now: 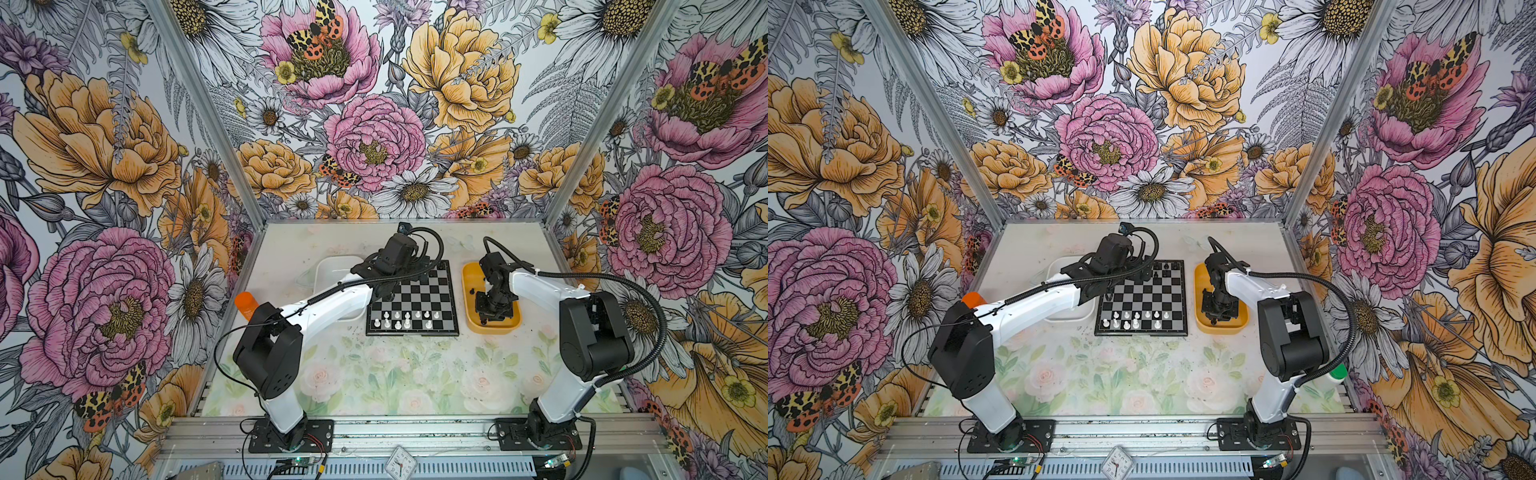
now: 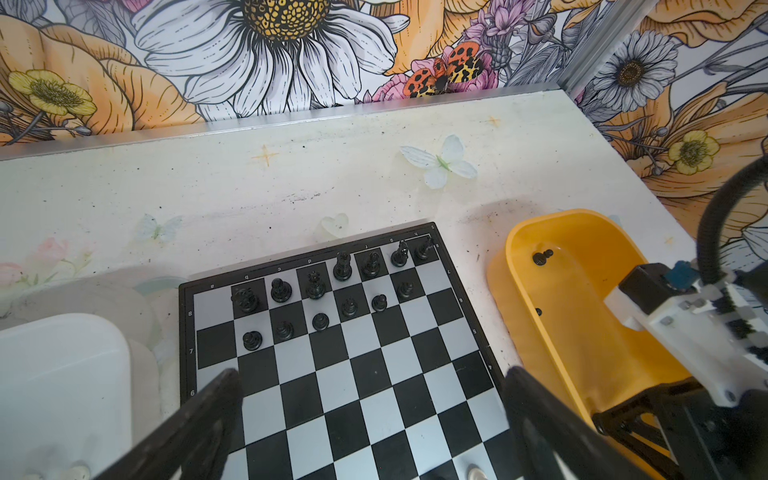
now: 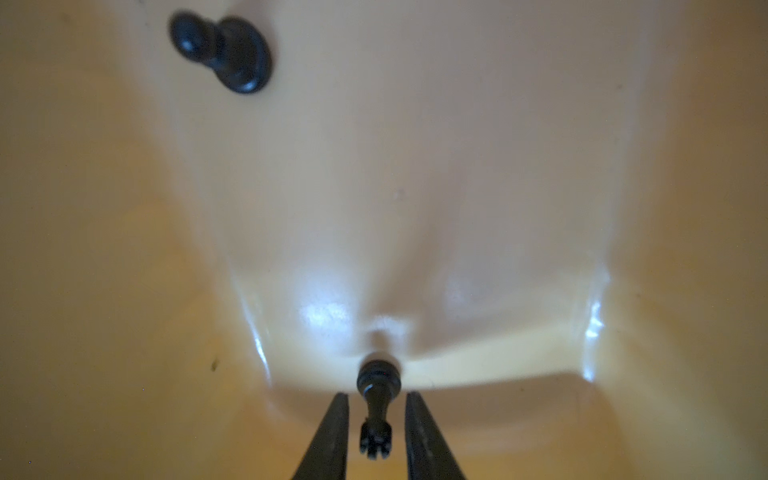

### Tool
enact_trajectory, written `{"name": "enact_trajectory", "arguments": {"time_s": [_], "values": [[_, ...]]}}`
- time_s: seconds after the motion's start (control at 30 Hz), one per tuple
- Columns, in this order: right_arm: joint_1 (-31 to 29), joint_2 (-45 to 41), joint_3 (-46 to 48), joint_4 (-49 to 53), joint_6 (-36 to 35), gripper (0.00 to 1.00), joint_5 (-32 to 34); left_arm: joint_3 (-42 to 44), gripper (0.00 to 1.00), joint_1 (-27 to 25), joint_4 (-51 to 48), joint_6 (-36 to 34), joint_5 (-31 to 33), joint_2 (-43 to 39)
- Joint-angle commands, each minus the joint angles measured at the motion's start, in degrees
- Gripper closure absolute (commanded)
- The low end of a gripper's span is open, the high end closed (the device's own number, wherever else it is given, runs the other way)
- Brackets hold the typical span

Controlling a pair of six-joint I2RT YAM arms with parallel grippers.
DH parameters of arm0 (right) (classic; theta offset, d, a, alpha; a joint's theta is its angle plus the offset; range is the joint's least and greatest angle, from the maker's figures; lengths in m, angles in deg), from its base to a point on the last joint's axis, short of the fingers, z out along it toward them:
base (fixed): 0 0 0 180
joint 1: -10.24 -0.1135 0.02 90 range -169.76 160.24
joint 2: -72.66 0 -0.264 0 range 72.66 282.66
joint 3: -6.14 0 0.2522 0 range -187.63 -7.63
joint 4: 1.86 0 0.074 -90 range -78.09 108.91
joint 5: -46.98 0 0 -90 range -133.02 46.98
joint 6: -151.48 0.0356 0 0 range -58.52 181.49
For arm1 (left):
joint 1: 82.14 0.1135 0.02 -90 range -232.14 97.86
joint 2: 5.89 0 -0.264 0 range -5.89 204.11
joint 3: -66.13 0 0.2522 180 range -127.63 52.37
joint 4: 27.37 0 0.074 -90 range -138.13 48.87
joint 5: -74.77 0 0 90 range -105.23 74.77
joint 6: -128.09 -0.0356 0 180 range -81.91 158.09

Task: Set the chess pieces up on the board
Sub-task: 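Lower the open right gripper onto the next black pawn in the tray, then close the right gripper on the black pawn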

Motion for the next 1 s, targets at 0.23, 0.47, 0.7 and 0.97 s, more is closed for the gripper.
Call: {"name": "enact_trajectory", "arguments": {"time_s": [0.23,0.47,0.7,0.97], "values": [[-0.21,1.48,-1.01,-0.62,-0.57,0.8,0.97,-2.42,0.01,0.74,-0.33,0.02,-1.01,1.26],[-0.18,1.82,-1.62,-0.62,-0.74,0.82,1.02,-2.2,0.01,0.93,-0.51,-0.02,-0.95,1.08],[-0.14,2.19,-2.42,-0.62,-1.01,0.85,1.17,-2.36,0.01,1.04,-0.51,-0.04,-0.78,1.17],[0.05,2.71,-3.19,-0.62,-1.62,0.87,1.45,-2.29,0.01,1.09,-0.51,0.01,-0.48,0.99]]}}
